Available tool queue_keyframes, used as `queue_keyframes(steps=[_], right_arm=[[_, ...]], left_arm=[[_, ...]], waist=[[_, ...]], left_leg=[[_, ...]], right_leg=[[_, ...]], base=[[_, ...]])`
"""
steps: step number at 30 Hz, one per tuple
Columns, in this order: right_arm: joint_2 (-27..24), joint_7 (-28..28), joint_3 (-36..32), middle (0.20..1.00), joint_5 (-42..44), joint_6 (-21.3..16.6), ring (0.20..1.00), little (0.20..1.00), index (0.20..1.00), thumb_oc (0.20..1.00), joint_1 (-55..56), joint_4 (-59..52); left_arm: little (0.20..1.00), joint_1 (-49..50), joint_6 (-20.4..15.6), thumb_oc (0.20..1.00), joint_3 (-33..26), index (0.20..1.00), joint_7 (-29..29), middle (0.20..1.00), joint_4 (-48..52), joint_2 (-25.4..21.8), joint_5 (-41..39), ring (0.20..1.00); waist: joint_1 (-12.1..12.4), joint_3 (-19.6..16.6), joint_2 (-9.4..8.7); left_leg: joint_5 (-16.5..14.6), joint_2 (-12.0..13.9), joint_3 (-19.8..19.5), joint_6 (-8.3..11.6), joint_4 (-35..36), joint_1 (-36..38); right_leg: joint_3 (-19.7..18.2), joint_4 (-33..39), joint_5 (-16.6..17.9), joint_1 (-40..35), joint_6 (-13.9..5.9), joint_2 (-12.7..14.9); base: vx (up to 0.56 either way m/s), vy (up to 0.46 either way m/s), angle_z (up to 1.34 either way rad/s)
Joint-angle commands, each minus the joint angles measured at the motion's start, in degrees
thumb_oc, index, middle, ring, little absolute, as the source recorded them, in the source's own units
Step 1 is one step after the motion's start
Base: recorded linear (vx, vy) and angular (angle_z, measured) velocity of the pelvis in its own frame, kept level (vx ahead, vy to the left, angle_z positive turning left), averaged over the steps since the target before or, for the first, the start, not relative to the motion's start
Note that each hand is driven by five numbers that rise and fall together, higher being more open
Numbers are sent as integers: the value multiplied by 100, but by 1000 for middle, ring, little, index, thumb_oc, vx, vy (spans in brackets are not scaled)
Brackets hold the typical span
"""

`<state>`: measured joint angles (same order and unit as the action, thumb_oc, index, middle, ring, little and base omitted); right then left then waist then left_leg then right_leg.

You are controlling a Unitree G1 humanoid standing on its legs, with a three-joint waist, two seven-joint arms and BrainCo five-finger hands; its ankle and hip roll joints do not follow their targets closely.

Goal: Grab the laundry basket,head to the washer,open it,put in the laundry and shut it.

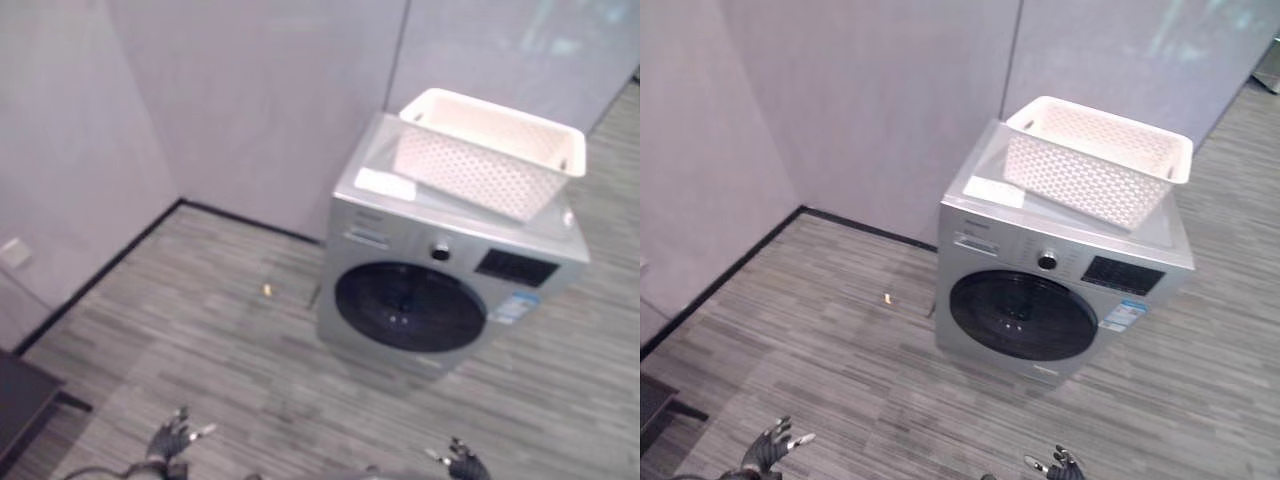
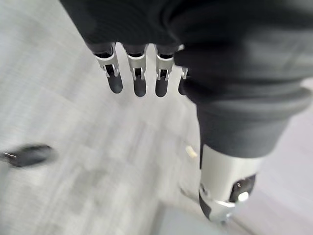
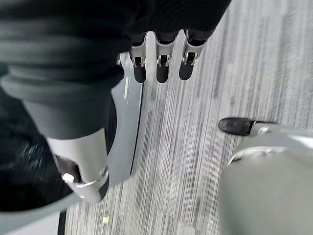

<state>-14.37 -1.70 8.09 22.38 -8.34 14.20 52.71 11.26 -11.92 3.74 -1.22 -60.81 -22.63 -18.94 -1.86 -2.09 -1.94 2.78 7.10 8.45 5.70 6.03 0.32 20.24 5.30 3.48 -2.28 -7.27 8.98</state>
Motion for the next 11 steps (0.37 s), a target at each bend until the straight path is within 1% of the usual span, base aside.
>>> queue_keyframes(steps=[1, 6, 11], right_arm=[[87, -50, -184, 1000, -79, -70, 1000, 1000, 1000, 1000, -295, 2], [178, -58, -63, 1000, -76, -36, 1000, 1000, 1000, 1000, -426, 36], [225, -39, 130, 1000, -151, 12, 1000, 1000, 1000, 1000, -487, -17]], left_arm=[[1000, -438, -168, 1000, -171, 1000, 222, 1000, -75, -71, 366, 1000], [1000, -436, -82, 1000, -388, 1000, 326, 1000, -715, 114, 496, 1000], [1000, -471, -42, 1000, -431, 1000, 383, 1000, -849, 153, 524, 1000]], waist=[[151, 247, -52], [266, 173, -99], [349, 168, -131]], left_leg=[[-101, -17, -179, -13, -103, 37], [-106, -89, -391, -50, -103, 9], [-101, -154, -536, -79, -103, -37]], right_leg=[[-33, -30, -75, 57, -210, 56], [77, -40, -97, -23, -185, 91], [146, -33, -82, -55, -182, 129]], base=[[-38, 51, 29], [-27, 53, 29], [-22, 44, 11]])
